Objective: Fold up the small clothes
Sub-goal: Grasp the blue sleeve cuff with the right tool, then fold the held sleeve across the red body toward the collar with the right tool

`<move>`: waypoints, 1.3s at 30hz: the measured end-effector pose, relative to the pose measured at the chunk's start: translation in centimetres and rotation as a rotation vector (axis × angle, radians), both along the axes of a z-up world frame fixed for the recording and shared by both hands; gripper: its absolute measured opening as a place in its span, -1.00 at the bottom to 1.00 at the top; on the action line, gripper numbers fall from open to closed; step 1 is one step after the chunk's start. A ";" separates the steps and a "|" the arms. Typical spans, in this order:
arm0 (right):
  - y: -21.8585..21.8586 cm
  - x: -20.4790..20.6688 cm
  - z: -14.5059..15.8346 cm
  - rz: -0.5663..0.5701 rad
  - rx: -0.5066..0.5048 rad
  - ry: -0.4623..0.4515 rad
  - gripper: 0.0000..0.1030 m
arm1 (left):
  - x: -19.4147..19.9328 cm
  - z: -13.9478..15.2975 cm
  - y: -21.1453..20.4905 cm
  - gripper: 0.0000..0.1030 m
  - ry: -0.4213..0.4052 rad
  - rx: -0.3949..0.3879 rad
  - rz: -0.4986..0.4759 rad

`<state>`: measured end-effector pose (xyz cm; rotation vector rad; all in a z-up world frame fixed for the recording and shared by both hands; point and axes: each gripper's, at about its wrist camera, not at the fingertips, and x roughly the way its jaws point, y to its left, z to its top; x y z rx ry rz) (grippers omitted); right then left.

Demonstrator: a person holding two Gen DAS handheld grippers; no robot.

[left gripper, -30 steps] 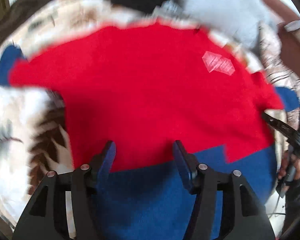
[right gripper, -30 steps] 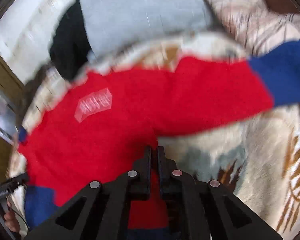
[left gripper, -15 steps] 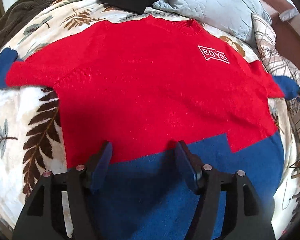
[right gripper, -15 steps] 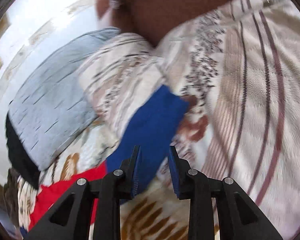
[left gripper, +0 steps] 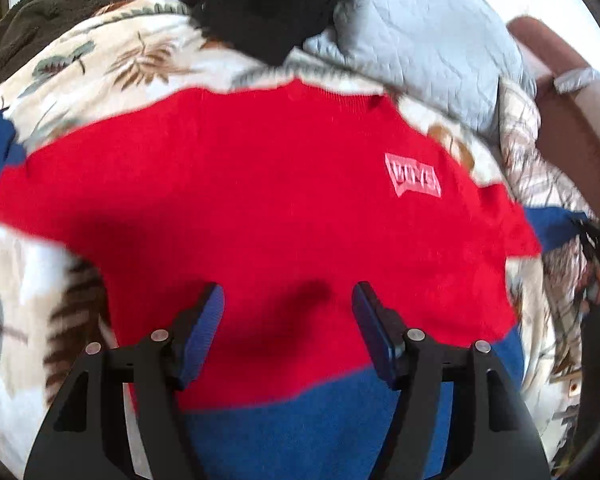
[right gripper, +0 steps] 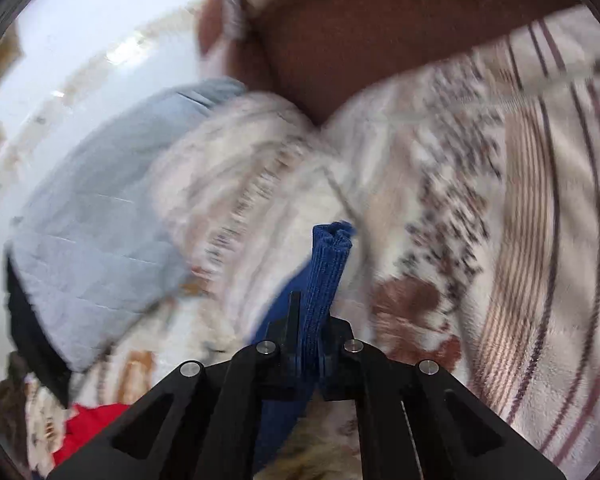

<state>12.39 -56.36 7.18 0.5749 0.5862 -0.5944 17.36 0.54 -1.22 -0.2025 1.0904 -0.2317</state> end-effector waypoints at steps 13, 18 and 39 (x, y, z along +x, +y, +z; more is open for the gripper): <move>11.8 3.5 0.7 0.283 0.032 -0.043 -0.92 | 4.2 -2.5 2.2 0.28 0.038 -0.174 0.066; 17.7 5.0 -0.2 0.389 0.072 -0.022 -0.92 | 4.9 -2.7 3.1 0.28 0.062 -0.224 0.076; 44.0 11.0 -5.5 0.813 0.175 0.123 -0.91 | 3.9 -0.9 8.5 0.28 0.058 -0.365 0.102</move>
